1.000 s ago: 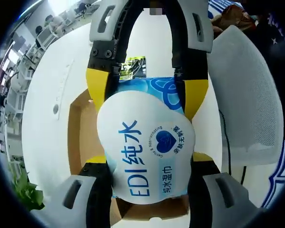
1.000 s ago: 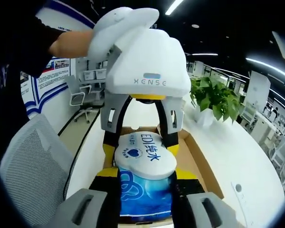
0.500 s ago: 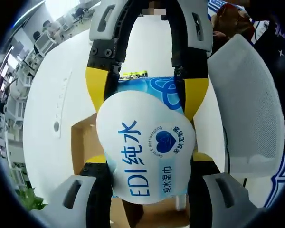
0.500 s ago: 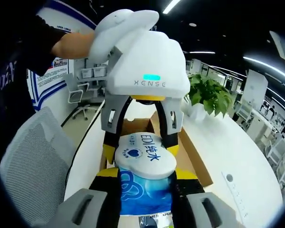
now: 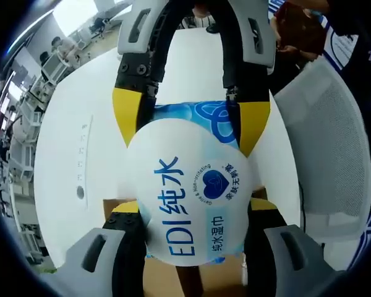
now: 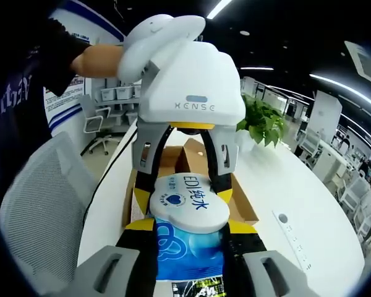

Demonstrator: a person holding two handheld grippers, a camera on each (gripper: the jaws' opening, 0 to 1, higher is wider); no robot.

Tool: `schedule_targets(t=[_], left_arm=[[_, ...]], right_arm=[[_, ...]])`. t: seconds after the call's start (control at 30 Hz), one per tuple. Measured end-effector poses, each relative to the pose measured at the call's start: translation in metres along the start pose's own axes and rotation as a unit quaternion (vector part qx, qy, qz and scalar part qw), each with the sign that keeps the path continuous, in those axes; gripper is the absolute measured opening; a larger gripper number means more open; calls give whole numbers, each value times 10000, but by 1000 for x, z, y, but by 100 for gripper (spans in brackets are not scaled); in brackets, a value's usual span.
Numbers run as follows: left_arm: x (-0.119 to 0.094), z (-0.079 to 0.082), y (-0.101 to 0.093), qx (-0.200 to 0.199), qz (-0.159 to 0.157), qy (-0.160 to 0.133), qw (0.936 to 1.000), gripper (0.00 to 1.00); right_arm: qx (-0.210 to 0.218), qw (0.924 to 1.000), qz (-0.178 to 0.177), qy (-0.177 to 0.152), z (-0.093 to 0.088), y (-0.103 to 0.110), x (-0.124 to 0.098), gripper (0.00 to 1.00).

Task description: Operate the shoe box by opening the lid, removing the specified soft item, and placing it in the target area until the item is outside and the box remains undamaged.

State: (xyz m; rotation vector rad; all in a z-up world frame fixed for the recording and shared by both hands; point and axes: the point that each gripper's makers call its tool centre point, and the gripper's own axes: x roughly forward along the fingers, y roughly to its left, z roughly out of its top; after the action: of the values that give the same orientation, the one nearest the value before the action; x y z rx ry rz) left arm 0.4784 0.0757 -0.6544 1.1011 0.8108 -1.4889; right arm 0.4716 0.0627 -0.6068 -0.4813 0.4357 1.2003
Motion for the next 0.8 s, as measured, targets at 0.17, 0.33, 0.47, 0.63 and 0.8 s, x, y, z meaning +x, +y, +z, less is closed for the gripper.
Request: schedule_targets(t=[0.17, 0.33, 0.47, 0.63, 0.8], left_arm=[[9, 16, 8, 98, 3, -35, 9999, 64], [21, 26, 14, 126, 20, -107, 9999, 64], [32, 31, 17, 132, 41, -172, 9998, 64], [39, 33, 23, 159, 96, -183, 9997, 64], [39, 42, 29, 251, 78, -116, 9996, 64]], right_arm=[[11, 9999, -107, 51, -12, -9, -12, 35], [-18, 9998, -148, 104, -26, -14, -18, 35], [-50, 9998, -160, 140, -38, -18, -19, 35], [-61, 9997, -214, 119, -45, -24, -19, 35], [-23, 9996, -257, 82, -45, -28, -26, 35]])
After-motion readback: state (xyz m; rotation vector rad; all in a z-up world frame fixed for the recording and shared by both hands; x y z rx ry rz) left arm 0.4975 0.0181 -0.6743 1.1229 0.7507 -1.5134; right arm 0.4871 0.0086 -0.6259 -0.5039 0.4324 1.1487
